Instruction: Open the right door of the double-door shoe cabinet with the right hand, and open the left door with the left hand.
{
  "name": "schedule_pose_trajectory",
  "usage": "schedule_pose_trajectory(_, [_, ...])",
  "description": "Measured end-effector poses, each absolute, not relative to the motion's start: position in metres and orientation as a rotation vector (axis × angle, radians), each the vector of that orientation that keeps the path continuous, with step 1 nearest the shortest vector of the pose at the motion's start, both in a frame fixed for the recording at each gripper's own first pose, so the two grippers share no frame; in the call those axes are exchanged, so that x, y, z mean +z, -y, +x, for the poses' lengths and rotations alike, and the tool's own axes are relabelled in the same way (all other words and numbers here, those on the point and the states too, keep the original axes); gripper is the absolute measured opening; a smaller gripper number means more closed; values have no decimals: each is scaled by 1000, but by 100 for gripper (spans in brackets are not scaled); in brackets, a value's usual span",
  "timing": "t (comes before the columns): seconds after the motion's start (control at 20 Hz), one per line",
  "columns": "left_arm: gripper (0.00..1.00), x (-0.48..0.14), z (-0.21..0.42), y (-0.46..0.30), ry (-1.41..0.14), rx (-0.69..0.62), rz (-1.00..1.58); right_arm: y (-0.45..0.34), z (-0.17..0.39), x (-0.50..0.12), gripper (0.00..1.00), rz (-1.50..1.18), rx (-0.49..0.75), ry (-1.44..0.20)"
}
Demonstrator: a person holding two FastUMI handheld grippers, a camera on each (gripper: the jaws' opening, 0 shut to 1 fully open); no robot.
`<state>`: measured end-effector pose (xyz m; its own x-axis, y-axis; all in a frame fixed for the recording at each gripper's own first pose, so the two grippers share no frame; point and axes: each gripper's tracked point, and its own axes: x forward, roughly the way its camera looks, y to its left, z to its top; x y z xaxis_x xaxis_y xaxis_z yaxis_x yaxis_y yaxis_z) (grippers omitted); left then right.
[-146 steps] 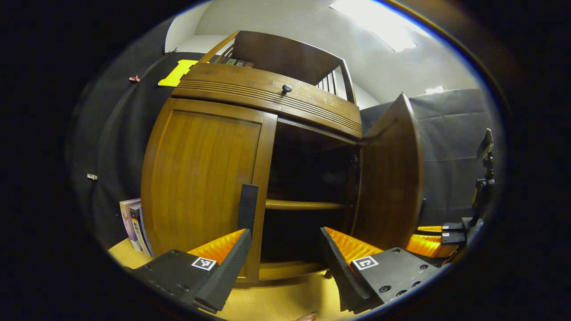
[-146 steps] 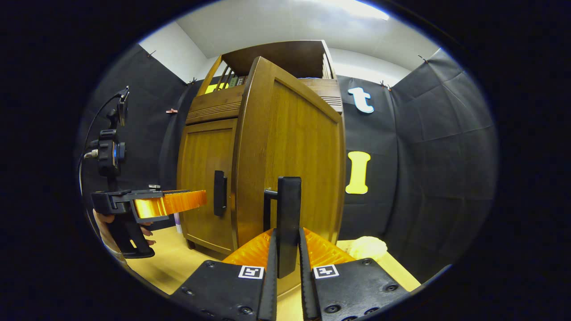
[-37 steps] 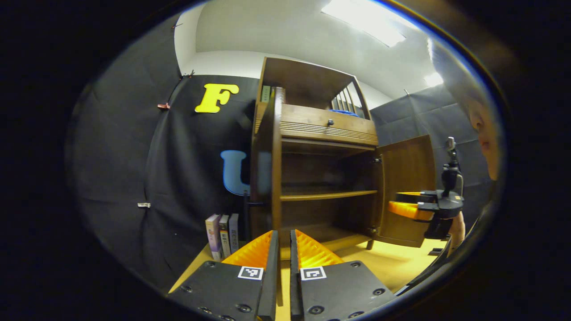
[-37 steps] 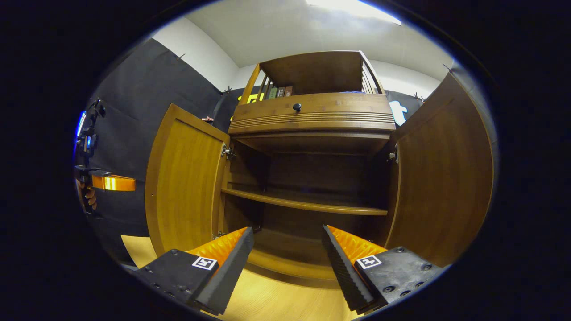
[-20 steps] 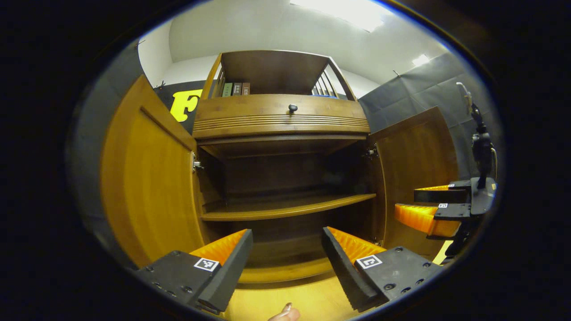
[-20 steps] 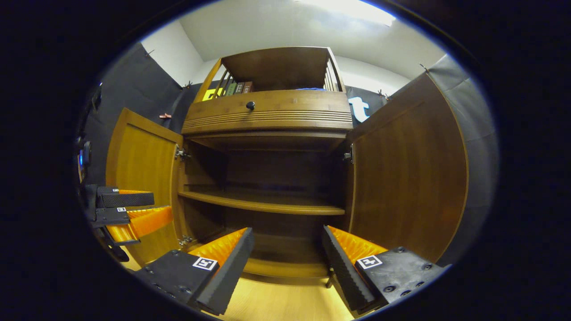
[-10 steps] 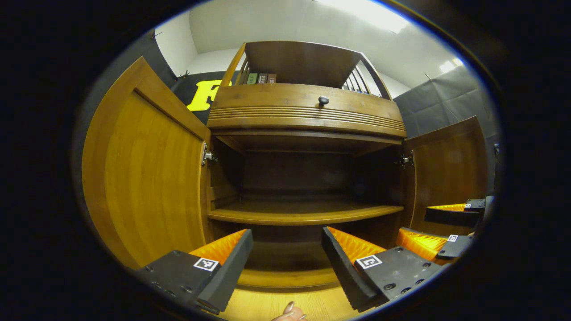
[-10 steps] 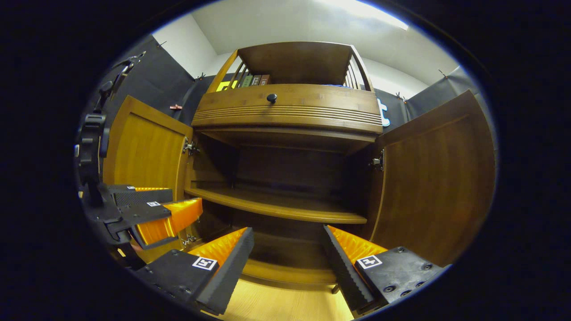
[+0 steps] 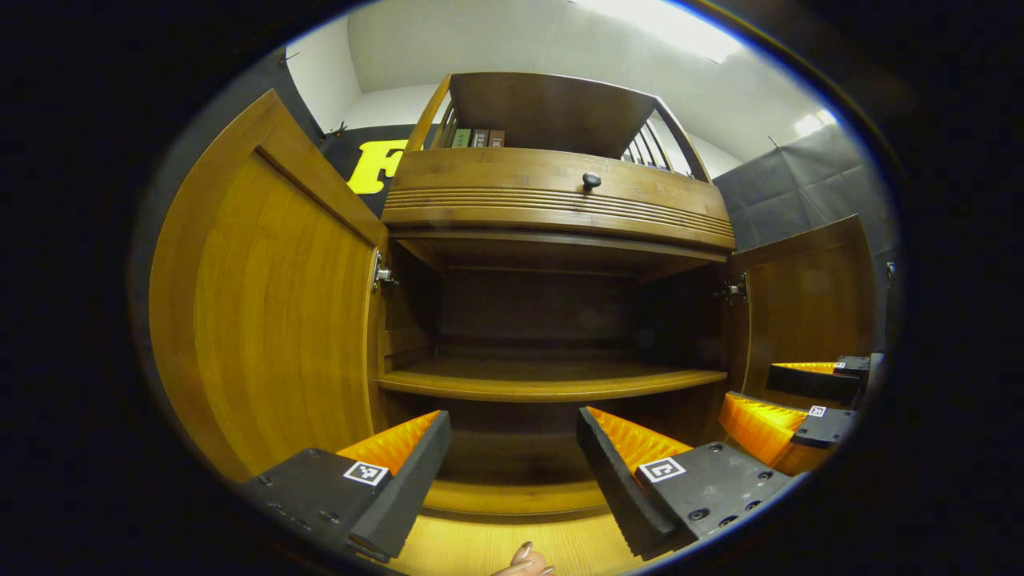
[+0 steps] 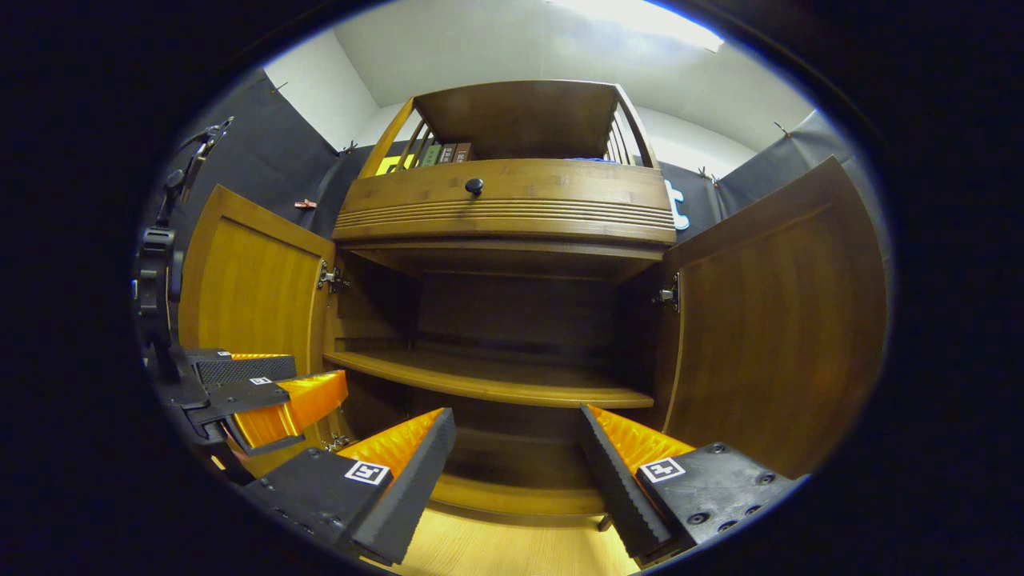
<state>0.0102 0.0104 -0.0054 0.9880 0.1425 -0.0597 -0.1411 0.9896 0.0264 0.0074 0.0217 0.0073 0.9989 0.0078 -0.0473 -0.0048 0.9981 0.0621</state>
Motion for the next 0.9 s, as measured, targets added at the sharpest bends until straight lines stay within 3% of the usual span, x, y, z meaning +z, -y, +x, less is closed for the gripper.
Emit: schedule_pose_trajectory(0.9, [98, -2, 4, -9, -30, 115, 41, -32, 5, 14, 98, 75, 28, -28])
